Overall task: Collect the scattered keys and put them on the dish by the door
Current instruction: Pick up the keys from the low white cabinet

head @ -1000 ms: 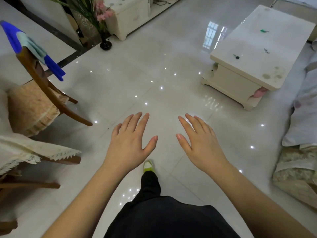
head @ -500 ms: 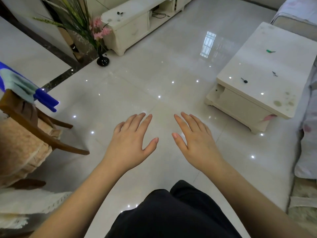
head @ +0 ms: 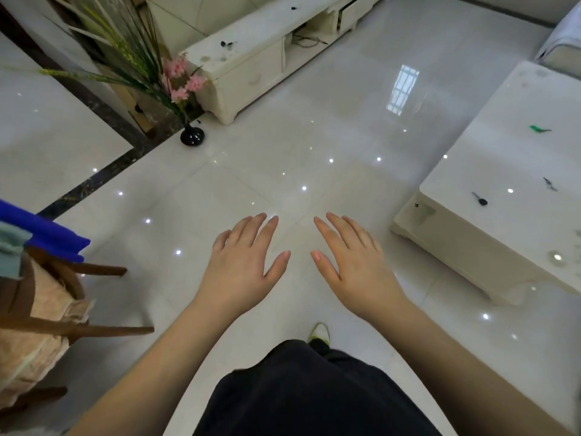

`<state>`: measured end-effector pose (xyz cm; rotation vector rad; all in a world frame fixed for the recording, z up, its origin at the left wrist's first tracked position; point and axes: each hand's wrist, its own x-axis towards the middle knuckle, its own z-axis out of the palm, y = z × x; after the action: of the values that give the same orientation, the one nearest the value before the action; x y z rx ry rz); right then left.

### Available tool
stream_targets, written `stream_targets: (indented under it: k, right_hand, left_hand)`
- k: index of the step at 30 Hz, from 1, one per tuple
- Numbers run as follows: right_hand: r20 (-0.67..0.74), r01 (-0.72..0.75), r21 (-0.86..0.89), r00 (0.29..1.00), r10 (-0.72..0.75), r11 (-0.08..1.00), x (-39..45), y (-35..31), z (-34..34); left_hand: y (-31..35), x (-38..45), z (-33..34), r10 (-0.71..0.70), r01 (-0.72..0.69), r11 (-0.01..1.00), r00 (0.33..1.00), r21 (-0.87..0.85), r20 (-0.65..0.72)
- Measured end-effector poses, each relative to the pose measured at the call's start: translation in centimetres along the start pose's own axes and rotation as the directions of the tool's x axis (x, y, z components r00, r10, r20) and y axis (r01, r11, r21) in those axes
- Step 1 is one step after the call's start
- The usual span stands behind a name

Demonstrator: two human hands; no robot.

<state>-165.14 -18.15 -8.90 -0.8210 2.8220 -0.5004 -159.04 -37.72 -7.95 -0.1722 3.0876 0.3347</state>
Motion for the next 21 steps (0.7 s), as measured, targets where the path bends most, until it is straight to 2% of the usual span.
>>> stream_targets:
  k: [3,8,14,21]
  right_hand:
    - [0.015,0.031,-0.024,0.999,-0.030,0.999,5.4,2.2,-1.3]
    - [0.006,0.015,0.042,1.000,-0.015,0.999,14.4,3.7,-2.5]
    - [-0.001,0.019,0.012,1.000,-0.019,1.000,25.8,4.8,-2.7]
    - [-0.024,0.026,-0.102,0.999,-0.028,0.994,41.0,3.2,-3.3]
  left_hand:
    - [0.3,5.7,-1.0,-0.019,0.019,1.000,0.999,0.006,-0.031]
    - [-1.2,13.8,-2.0,-0.079,0.078,0.997,0.995,-0.009,-0.058]
    - [-6.3,23.5,-1.8,-0.093,0.091,0.995,0.992,-0.036,-0.082]
    - [-14.1,36.2,-3.7,-0.147,0.146,0.989,0.981,-0.020,-0.123]
